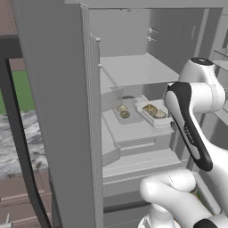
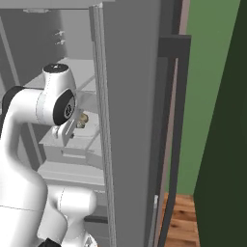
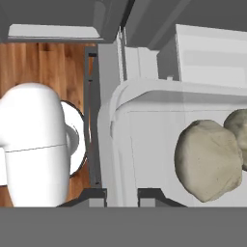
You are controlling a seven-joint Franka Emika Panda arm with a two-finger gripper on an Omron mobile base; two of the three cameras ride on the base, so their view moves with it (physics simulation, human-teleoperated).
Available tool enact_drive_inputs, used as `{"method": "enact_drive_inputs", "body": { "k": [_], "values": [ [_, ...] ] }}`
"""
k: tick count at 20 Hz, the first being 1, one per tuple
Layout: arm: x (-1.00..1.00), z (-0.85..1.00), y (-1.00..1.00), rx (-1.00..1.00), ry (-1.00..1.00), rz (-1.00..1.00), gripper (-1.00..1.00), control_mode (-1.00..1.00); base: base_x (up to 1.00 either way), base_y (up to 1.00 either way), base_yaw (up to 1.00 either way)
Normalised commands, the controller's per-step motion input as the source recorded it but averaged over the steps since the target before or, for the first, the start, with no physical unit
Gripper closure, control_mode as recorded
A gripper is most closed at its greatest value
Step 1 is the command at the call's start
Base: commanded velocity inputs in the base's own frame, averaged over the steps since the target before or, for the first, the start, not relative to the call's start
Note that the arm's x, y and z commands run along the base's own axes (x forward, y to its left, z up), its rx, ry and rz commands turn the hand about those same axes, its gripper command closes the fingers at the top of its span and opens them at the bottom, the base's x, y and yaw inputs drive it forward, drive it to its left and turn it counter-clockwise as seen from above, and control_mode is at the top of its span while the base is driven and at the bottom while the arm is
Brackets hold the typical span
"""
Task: Place two dumplings into each of the tupperware containers and then place the containers in the fridge.
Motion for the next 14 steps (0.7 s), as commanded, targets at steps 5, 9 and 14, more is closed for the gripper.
{"method": "enact_drive_inputs", "body": {
  "k": [5, 9, 14],
  "values": [
    [0.0, 0.0, 0.0, 0.0, 0.0, 0.0, 1.0, 1.0, 0.34, 0.19, 0.01],
    [0.0, 0.0, 0.0, 0.0, 0.0, 0.0, 1.0, 1.0, 0.34, 0.17, 0.0],
    [-0.04, 0.0, 0.0, 0.0, 0.0, 0.0, 1.0, -1.0, 0.0, 0.0, 0.0]
  ]
}}
